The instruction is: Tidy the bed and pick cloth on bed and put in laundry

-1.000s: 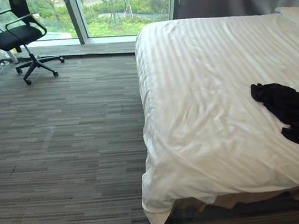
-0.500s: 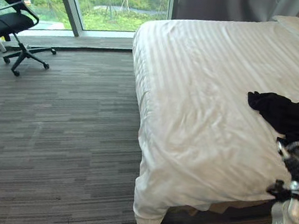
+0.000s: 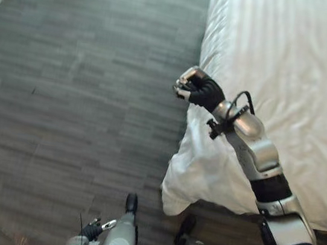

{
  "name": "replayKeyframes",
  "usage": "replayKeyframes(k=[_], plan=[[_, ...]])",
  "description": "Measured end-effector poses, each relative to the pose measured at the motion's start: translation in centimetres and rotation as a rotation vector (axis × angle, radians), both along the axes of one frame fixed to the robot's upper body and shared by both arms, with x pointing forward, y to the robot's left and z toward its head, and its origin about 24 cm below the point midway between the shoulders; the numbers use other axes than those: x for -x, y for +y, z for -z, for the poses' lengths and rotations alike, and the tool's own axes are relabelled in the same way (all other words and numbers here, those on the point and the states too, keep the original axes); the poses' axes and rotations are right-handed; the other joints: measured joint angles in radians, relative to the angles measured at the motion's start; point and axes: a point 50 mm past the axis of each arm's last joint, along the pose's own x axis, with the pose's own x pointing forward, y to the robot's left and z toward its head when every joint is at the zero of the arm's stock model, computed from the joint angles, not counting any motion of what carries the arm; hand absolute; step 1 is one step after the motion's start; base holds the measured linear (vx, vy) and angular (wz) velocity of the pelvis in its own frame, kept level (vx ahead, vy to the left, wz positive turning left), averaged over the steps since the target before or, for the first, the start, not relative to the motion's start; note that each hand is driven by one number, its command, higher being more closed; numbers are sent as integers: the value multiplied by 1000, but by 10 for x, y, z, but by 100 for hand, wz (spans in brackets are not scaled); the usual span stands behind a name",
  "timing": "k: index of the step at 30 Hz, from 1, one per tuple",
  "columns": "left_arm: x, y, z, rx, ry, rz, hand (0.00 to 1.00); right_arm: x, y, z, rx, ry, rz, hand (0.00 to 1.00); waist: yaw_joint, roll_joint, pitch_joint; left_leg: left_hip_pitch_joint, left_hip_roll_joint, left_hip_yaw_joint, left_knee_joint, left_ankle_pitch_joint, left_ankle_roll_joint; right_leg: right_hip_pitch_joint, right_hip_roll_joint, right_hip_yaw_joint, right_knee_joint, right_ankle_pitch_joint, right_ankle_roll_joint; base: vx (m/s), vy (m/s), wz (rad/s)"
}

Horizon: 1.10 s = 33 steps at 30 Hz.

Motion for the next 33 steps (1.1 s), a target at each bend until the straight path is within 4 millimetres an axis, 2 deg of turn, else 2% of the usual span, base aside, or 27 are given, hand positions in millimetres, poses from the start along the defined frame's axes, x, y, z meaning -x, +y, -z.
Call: replayKeyframes(k=[1,2,4,6,7,8,10,11,14,17,19,20,21,22,23,24,25,27,28,31,33], plan=[[-9,-5,-3,3,-33,25,0,-12,-10,18,30,90,84,100,5,24,13,-45,-8,-14,5,8,9,-41,-10,-11,16,0,0,-20,54,25],[-13,-7,-5,10,-48,27,0,-16,-15,24,44,121,126,100,9,32,17,-64,-11,-16,5,13,13,-61,-14,-11,23,0,0,-4,60,21],[-29,-18,-11,29,-99,51,0,-26,-40,43,67,209,270,100,31,67,35,-119,-22,-26,7,27,18,-121,-29,-12,44,2,4,-10,44,13],[-44,-30,-16,40,-144,80,0,-32,-67,53,36,272,403,100,35,108,55,-160,-32,-41,7,40,24,-159,-40,-23,59,3,4,-35,45,22],[-54,-40,-21,49,-178,110,0,-34,-88,60,-15,326,499,100,43,134,66,-184,-36,-44,7,46,27,-187,-46,-24,69,4,6,-51,44,8],[-60,-45,-24,51,-202,135,0,-34,-106,69,-69,387,585,100,50,141,64,-208,-40,-41,6,52,27,-220,-52,-19,77,7,9,-41,25,-2],[-66,-50,-28,51,-231,157,0,-30,-121,84,-99,450,657,100,51,141,64,-223,-44,-39,5,54,25,-240,-58,-11,83,8,10,-13,8,-4],[-68,-54,-30,63,-239,159,0,-27,-124,94,-115,493,665,100,50,142,63,-223,-48,-39,5,54,25,-240,-62,-11,84,8,11,-9,17,5],[-70,-67,-31,96,-251,172,0,-19,-132,108,-227,543,640,100,41,146,60,-219,-60,-35,0,54,25,-250,-86,-10,104,-1,24,-3,27,13],[-67,-67,-29,108,-237,153,0,2,-123,142,-282,592,520,100,-6,146,61,-205,-86,-29,-4,54,25,-235,-112,-6,115,-6,34,32,59,12],[-65,-59,-28,104,-233,114,0,43,-114,197,-310,710,442,100,-52,134,67,-162,-98,-21,-5,52,26,-190,-121,12,103,-6,35,79,50,-5],[-64,-55,-28,100,-236,103,0,57,-112,212,-317,742,428,100,-62,129,70,-145,-99,-17,-5,44,25,-173,-119,19,97,-5,36,49,17,-31],[-64,-49,-29,92,-240,82,0,88,-110,240,-328,807,407,100,-72,113,72,-112,-95,-5,-5,30,26,-150,-114,32,85,-2,41,29,-4,-49],[-62,-42,-30,81,-247,66,0,118,-107,261,-324,860,371,100,-95,93,75,-84,-92,12,-5,15,21,-129,-108,47,71,-3,44,12,-11,-56],[-58,-38,-28,74,-240,57,0,131,-104,269,-321,879,349,100,-107,82,75,-72,-91,18,-6,8,26,-120,-103,54,65,-3,44,13,-3,-54],[-53,-32,-27,57,-235,48,0,154,-99,279,-323,905,304,100,-136,57,75,-44,-85,34,-8,1,21,-97,-93,73,47,2,46,22,-14,-66],[-45,-25,-23,39,-214,43,0,168,-97,277,-333,875,247,100,-158,27,73,-7,-73,60,-14,-6,12,-74,-79,92,28,12,43,28,-28,-64],[-34,-23,-17,23,-181,52,0,184,-94,278,-348,860,180,100,-180,0,58,48,-57,79,-30,-6,12,-26,-59,105,1,24,43,30,-51,-45],[-27,-24,-13,17,-160,59,0,193,-89,282,-352,875,139,100,-181,-10,33,76,-45,82,-40,-6,11,3,-43,104,-17,26,40,39,-64,-22],[-4,-23,-2,3,-84,69,0,208,-72,283,-363,874,33,100,-181,-19,-53,128,-28,83,-68,-3,10,61,-18,96,-55,27,38,73,-65,-6],[20,-21,8,-12,-7,74,0,207,-56,267,-375,787,-69,100,-181,-18,-133,186,-21,84,-92,-5,5,121,-7,87,-84,25,37,112,-44,3]])
